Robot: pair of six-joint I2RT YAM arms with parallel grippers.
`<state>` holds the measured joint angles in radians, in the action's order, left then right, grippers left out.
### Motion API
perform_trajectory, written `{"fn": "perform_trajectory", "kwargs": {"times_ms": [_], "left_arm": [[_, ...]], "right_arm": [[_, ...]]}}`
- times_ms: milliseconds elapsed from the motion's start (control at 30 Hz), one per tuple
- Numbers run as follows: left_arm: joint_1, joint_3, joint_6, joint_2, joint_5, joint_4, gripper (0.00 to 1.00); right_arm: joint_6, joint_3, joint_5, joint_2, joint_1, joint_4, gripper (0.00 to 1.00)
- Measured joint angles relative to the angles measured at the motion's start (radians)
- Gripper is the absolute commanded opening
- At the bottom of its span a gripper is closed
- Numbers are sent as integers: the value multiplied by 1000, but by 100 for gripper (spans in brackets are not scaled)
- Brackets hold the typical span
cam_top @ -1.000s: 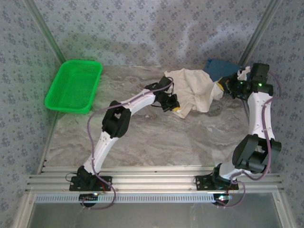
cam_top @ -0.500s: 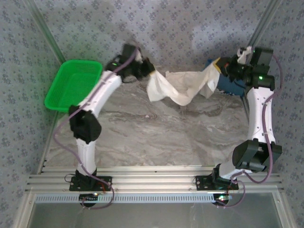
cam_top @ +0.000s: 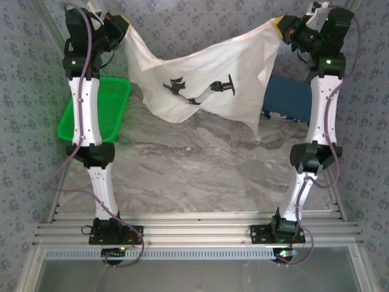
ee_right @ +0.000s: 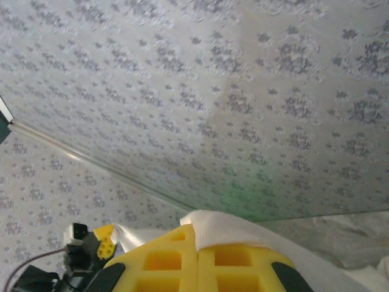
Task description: Fold and stack the t-shirts
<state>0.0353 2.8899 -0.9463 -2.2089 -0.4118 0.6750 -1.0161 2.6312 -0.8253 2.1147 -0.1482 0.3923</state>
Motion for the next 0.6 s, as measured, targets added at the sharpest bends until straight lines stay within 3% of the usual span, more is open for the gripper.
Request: {"fn": "perform_trajectory", "kwargs": {"times_ms": [233,600], "left_arm": [[-57,26,-66,-75,-35,-56,0],[-119,34,-59,8,-92,-129,0]], "right_arm": [[-142,50,22,125,-23,-151,0],[-156,82,-37,80,-64,-208,0]]}}
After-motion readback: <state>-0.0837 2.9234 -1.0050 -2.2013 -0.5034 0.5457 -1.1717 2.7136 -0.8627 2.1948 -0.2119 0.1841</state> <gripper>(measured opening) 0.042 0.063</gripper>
